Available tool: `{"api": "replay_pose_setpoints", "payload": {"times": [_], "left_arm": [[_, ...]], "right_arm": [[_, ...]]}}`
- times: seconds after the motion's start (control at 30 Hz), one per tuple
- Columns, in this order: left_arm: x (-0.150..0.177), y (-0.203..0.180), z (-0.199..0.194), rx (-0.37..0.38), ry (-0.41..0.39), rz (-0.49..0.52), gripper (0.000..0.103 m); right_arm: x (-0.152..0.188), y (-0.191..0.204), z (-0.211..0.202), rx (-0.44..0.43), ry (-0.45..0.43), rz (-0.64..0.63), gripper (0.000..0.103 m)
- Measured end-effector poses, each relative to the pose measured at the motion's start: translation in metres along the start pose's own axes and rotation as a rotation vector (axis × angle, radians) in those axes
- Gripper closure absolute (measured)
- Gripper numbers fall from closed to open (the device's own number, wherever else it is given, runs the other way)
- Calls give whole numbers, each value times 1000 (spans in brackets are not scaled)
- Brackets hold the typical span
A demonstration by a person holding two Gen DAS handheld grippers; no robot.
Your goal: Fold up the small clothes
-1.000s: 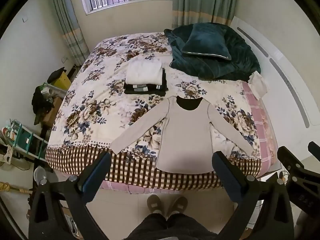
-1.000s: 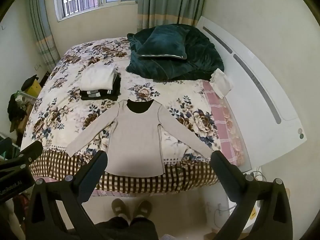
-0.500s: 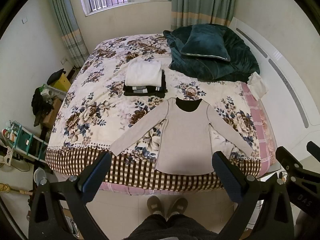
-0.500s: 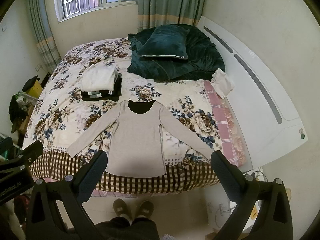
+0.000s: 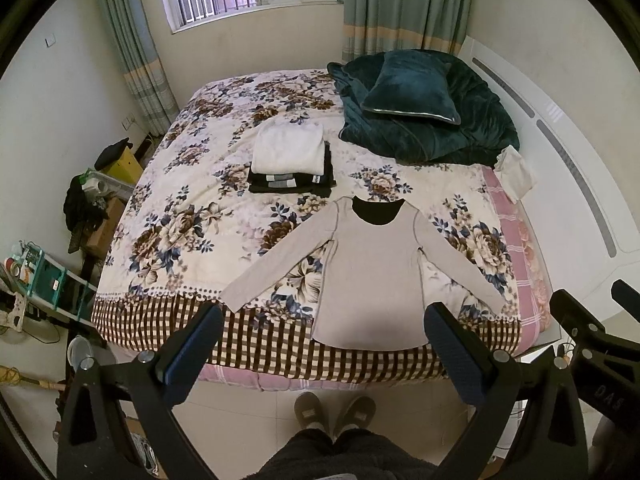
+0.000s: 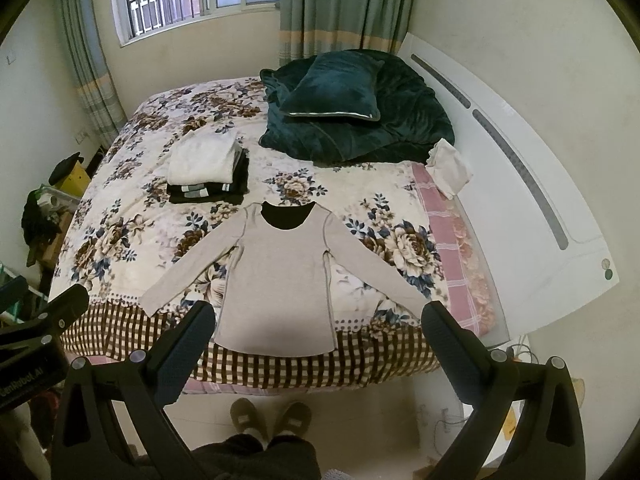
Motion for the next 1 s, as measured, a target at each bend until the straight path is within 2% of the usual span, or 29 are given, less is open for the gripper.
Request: {"api": "replay_pose_setpoints", "payload": {"times": [0.23,1.0], "left_arm": [[-13,-7,-5,0,-4,-1,0],[0,-1,-15,8,-19,-2,0]], "right_arm": [[-1,4,-4,-3,0,1,0],[-5,5,-7,-8,-6,-1,0]]}}
Point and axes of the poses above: each gripper's, at about its wrist camera, not at the fingertips, and z roughly the way its jaws point, y to its left, x to its underside, the point moved 5 cm from there along z, roughly the way its jaws point, and after that the axes turned 14 degrees about -z, right-handed, at the moved point
